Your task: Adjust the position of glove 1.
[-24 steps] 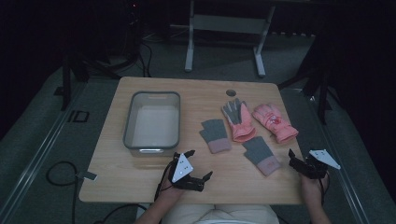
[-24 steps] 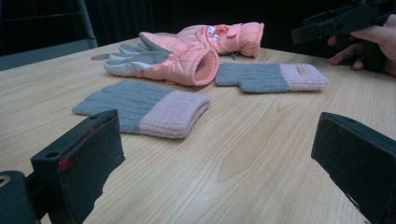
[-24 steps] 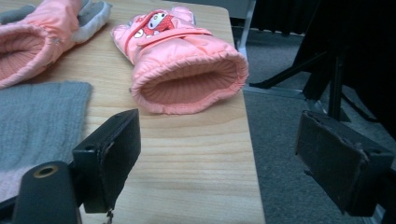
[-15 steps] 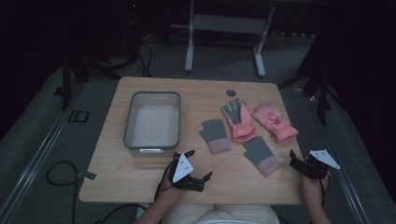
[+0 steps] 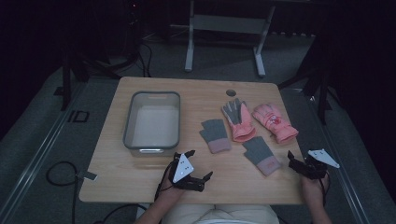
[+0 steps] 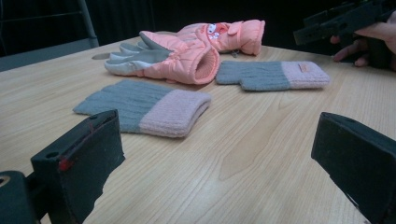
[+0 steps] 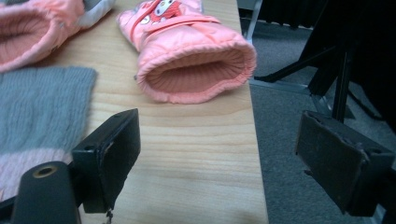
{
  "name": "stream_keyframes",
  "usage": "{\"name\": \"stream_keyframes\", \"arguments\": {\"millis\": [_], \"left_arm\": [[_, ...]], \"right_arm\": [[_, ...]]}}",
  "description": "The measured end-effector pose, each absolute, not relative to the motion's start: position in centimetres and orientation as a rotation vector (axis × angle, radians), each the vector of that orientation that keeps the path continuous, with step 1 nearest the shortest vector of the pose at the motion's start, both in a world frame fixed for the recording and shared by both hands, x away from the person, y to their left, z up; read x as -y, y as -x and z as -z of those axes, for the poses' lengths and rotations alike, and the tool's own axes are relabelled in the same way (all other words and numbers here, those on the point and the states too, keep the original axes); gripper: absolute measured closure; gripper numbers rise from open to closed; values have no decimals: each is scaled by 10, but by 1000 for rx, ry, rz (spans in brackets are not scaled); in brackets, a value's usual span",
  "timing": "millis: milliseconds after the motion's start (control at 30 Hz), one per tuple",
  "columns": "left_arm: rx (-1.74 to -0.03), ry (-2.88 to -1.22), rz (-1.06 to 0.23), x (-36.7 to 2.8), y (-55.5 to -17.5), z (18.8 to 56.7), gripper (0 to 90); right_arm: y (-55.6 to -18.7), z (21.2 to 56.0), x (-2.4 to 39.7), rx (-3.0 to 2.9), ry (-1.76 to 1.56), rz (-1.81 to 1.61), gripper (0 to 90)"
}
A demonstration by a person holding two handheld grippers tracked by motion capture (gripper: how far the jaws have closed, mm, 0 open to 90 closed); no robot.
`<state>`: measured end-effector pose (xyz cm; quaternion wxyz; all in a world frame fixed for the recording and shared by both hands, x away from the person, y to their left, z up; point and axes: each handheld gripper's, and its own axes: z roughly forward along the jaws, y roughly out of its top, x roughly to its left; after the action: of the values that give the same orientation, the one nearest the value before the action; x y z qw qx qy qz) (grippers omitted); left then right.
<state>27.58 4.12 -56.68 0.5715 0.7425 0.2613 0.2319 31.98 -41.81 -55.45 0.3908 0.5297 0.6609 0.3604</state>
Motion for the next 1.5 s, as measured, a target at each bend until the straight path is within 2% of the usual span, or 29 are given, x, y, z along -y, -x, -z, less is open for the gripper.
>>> {"name": "stream_keyframes", "arguments": {"millis": [367, 1000, 1500], "left_arm": [[-610, -1743, -541, -41, -276, 567, 15], [-606, -1742, -543, -41, -276, 567, 14], [-606, -1742, -538, -42, -276, 567, 14]], "right_arm": [[-326, 546, 415, -1820, -1370, -938, 135], [-329, 464, 375, -1814, -1181, -1023, 155], [-367, 472, 330, -2045, -1266, -1103, 118]]}}
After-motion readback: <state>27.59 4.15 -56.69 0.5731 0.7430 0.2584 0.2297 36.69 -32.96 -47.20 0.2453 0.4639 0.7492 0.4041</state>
